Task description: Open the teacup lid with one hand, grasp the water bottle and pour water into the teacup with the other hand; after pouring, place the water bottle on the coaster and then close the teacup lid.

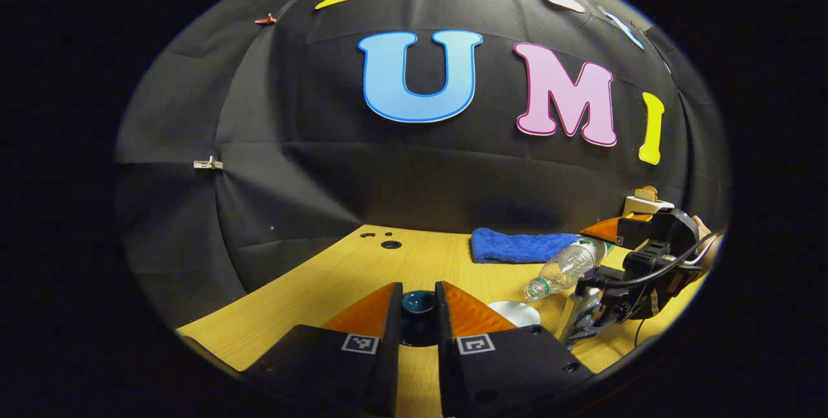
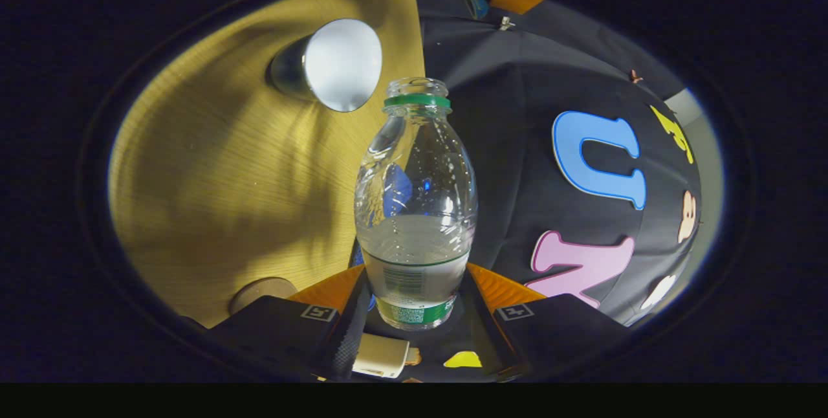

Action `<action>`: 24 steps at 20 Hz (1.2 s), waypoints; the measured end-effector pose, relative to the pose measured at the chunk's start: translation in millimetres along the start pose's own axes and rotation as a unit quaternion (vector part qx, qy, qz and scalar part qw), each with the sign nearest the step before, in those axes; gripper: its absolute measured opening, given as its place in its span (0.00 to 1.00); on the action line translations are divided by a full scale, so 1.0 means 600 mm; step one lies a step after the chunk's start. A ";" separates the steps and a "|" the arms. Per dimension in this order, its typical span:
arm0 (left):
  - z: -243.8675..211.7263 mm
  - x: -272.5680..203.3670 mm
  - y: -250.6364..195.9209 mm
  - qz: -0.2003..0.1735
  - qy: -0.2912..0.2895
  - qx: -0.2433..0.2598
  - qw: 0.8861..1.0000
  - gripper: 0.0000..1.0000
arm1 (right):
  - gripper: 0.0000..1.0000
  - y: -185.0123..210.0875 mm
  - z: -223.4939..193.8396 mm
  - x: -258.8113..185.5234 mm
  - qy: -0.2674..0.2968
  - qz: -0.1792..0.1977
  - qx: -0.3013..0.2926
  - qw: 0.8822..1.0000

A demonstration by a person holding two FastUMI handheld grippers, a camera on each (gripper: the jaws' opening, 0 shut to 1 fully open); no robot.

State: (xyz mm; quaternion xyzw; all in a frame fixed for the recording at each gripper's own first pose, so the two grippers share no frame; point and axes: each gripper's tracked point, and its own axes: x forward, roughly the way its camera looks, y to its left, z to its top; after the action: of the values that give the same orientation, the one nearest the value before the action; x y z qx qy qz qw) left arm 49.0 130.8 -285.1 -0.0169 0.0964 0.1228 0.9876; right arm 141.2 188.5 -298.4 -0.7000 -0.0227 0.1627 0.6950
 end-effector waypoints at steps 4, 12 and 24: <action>-0.006 0.001 0.001 -0.002 0.001 -0.003 1.000 0.29 | 0.74 -0.009 0.000 0.003 -0.006 -0.010 -0.025 1.000; -0.009 0.000 0.005 -0.004 0.002 -0.007 1.000 0.26 | 0.74 -0.022 0.003 0.003 -0.006 -0.030 -0.052 0.998; -0.011 -0.009 0.008 -0.004 0.001 -0.013 1.000 0.30 | 0.73 -0.074 0.034 0.007 -0.062 -0.119 -0.130 0.982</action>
State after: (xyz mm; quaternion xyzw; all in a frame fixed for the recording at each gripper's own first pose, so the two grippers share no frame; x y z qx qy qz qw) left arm 41.2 134.0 -290.6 -0.0301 0.0961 0.1205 0.9876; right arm 148.8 210.8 -255.2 -0.7654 -0.1694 0.1176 0.6096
